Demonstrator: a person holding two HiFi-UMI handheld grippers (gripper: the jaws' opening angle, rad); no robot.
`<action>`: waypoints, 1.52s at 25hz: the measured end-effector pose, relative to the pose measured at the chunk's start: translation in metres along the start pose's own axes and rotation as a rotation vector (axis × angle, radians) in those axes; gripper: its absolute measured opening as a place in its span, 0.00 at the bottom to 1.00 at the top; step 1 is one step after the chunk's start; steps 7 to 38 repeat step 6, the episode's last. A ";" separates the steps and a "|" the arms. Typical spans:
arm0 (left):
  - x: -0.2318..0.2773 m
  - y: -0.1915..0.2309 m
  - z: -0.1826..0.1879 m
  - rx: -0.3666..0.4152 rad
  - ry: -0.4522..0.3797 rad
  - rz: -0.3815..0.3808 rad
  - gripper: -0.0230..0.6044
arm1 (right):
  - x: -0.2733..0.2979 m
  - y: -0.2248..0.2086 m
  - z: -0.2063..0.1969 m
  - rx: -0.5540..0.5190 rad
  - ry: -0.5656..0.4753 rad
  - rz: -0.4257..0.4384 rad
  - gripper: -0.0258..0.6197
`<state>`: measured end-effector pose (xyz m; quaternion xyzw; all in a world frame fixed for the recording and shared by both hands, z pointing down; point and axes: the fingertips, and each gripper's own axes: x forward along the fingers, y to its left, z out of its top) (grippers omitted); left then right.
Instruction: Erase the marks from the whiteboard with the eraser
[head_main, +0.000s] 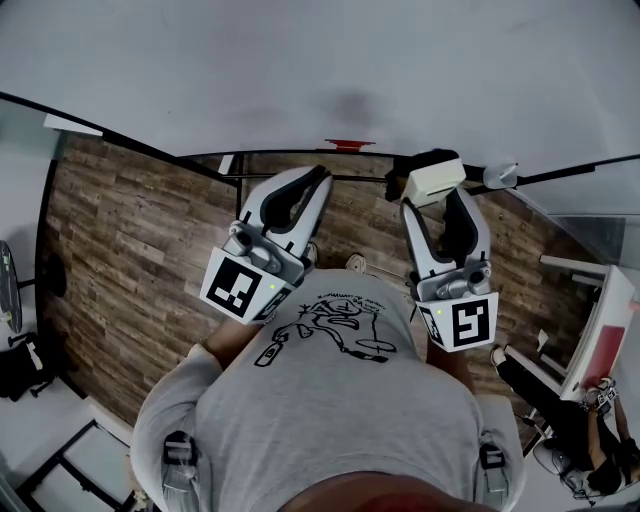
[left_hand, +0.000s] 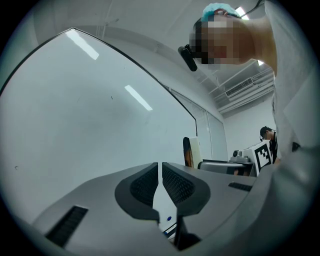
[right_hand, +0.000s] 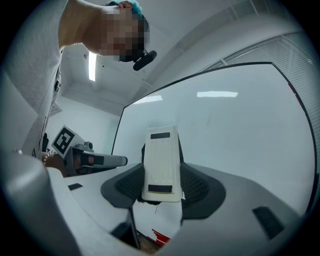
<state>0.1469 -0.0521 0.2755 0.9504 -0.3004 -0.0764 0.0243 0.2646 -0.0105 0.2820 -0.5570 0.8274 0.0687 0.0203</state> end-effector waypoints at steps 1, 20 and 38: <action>0.000 0.000 0.000 -0.001 -0.001 0.000 0.10 | 0.000 0.000 0.000 0.000 0.000 0.000 0.40; 0.003 0.003 -0.001 -0.004 -0.002 -0.001 0.10 | 0.004 -0.002 -0.001 0.000 0.000 0.003 0.40; 0.003 0.003 -0.001 -0.004 -0.002 -0.001 0.10 | 0.004 -0.002 -0.001 0.000 0.000 0.003 0.40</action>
